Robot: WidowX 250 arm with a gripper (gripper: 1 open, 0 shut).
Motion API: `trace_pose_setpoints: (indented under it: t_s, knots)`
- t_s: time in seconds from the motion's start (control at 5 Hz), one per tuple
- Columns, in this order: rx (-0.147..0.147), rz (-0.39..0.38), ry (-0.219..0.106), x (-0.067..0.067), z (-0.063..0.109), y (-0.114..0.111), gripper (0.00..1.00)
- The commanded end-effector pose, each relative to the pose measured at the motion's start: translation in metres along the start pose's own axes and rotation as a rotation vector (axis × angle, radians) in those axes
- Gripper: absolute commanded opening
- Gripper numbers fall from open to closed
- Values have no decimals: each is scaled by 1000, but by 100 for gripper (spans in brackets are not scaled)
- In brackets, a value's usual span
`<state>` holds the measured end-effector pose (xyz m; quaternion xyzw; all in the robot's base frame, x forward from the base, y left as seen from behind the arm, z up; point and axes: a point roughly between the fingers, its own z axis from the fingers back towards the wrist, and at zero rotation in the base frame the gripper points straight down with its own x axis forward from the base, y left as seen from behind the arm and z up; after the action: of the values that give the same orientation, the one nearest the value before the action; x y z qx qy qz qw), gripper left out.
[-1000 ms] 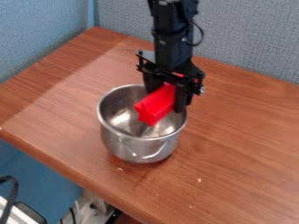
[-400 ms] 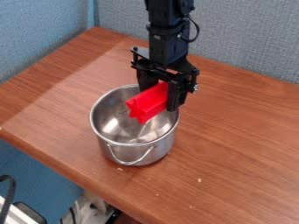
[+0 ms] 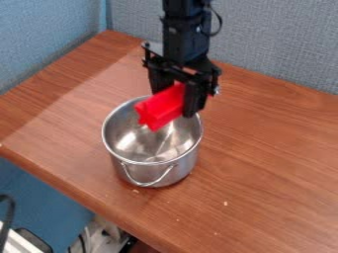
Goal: Put the red object in the metal pot
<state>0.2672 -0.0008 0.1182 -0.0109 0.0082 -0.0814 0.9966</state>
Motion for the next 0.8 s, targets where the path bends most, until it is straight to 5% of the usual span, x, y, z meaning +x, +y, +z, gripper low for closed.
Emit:
trace_pose_setpoints:
  t_s: [0.0,0.4,0.6]
  knots:
    - [17,10,-34,-15,10,-4,0]
    - [42,36,4,-34,-13,-5,0]
    - [35,65,-14,-35,-2,-9,0]
